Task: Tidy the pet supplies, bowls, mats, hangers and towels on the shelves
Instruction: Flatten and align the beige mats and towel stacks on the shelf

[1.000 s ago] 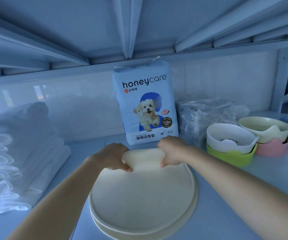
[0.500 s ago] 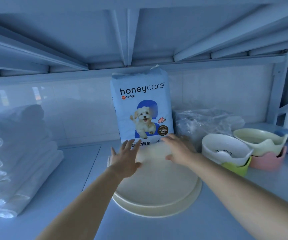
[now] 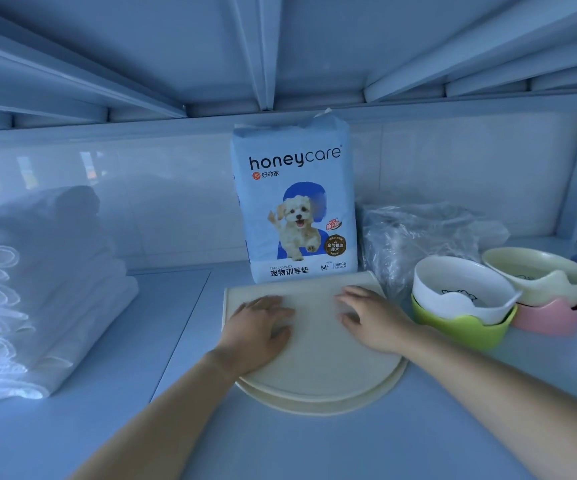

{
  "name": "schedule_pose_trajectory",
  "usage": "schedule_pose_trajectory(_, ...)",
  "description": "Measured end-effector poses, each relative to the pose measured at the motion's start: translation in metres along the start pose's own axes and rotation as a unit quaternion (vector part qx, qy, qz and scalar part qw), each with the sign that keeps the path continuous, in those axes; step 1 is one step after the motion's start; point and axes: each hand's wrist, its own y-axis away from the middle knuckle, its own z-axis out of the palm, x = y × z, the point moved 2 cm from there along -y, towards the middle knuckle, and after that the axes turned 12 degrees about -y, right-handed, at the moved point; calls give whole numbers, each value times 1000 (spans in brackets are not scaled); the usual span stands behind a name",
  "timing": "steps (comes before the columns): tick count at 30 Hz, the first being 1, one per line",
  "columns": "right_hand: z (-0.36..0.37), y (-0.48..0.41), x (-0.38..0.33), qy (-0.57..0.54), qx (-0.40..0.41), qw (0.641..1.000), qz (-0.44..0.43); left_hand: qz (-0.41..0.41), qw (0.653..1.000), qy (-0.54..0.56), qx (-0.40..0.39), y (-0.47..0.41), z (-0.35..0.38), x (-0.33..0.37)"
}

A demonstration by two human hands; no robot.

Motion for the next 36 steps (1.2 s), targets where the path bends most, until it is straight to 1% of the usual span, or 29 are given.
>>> schedule_pose_trajectory(5, -5, 19, -8, -13, 9, 999, -51, 12, 998, 57, -7, 25, -7, 7)
schedule_pose_trajectory(8, -8, 31, -14, -54, 18, 993, -99, 25, 995, 96, 7, 38, -17, 16)
schedule_pose_trajectory(11, -9, 44, -19, -104, 7, 986, -131, 29, 992, 124, 16, 50, -25, 21)
schedule_pose_trajectory(13, -9, 51, -20, -135, -15, 979, -149, 33, 991, 133, -7, 58, -28, 24)
schedule_pose_trajectory(15, -9, 54, -19, -143, -41, 977, -151, 41, 992, 113, -47, 66, -29, 26)
schedule_pose_trajectory(18, -7, 52, -18, -114, -72, 981, -136, 54, 990, 71, -110, 74, -30, 30)
schedule_pose_trajectory(20, -8, 51, -20, -101, -89, 982, -132, 59, 989, 58, -124, 78, -32, 31)
schedule_pose_trajectory(24, -9, 51, -21, -86, -108, 982, -131, 64, 988, 66, -125, 83, -31, 29)
schedule_pose_trajectory(28, -12, 57, -18, -108, -119, 978, -132, 72, 986, 97, -118, 86, -30, 24)
schedule_pose_trajectory(32, -17, 69, -17, -122, -165, 968, -146, 69, 989, 87, -99, 89, -35, 16)
schedule_pose_trajectory(36, -22, 72, -17, -101, -151, 971, -154, 92, 991, 71, -72, 90, -45, 16)
